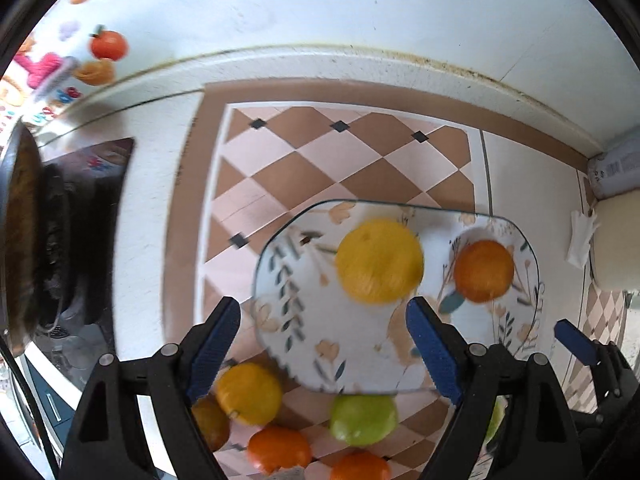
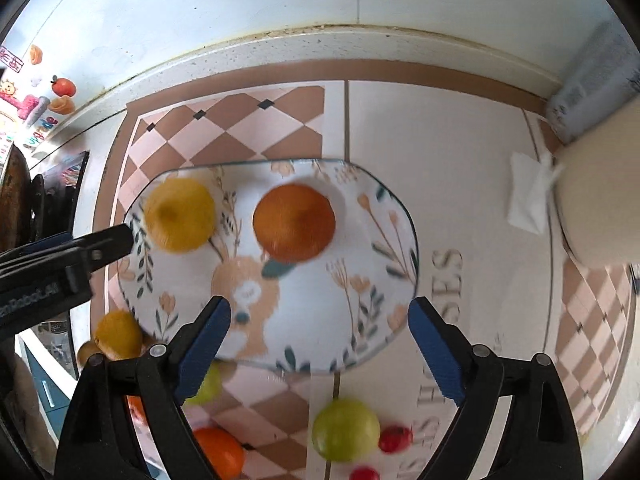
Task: Organize fruits
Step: 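Carry lemon and orange onto the white plate and open both grippers, then withdraw both grippers from the plate back over the fruits, then grasp an orange with left gripper while right gripper grasps another orange, then lower both oranges onto the white plate and open both grippers, then lift both grippers away from the plate over the remaining fruits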
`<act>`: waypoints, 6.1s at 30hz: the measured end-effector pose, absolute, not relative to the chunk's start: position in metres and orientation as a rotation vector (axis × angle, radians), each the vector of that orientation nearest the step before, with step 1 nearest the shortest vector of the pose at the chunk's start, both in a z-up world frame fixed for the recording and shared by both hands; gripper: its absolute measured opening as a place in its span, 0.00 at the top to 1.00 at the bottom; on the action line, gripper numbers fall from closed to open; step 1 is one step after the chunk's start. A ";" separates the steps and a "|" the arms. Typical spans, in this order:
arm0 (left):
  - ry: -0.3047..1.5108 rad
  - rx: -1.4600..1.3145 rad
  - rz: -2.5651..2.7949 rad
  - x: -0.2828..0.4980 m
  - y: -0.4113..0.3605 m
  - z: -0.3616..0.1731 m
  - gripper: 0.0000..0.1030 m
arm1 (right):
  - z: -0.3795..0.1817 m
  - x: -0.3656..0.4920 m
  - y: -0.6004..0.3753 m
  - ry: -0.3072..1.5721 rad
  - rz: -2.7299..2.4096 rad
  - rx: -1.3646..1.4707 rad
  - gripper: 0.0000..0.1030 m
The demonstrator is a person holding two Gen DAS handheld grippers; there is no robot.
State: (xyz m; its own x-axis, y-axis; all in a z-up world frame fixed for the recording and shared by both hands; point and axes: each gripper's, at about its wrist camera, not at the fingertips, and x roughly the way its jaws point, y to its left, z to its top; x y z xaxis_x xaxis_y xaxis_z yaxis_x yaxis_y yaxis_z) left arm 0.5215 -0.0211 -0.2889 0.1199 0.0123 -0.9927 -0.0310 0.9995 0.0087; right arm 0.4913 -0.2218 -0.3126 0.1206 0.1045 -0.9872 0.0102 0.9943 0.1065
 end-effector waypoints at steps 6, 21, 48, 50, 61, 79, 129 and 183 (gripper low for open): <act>1.353 0.043 0.050 0.479 -0.034 -0.263 0.18 | -0.281 0.448 -0.225 1.417 0.054 0.099 0.10; 1.184 0.027 -0.001 0.382 -0.026 -0.179 0.18 | -0.191 0.366 -0.216 1.271 0.071 0.143 0.10; 1.063 0.008 -0.001 0.307 -0.026 -0.116 0.18 | -0.107 0.298 -0.213 1.132 0.095 0.130 0.10; 1.063 0.026 0.022 0.310 -0.024 -0.121 0.16 | -0.113 0.298 -0.211 1.142 0.099 0.134 0.10; 1.209 0.128 0.204 0.326 0.019 -0.204 0.03 | -0.259 0.320 -0.167 1.430 0.224 0.140 0.10; 1.554 0.008 0.179 0.345 0.035 -0.326 0.03 | -0.382 0.330 -0.123 1.630 0.334 0.052 0.34; 1.422 -0.106 -0.083 0.369 -0.040 -0.275 0.41 | -0.306 0.354 -0.210 1.458 0.314 0.246 0.34; 1.384 0.014 0.101 0.432 -0.009 -0.267 0.21 | -0.287 0.425 -0.203 1.408 0.123 0.101 0.10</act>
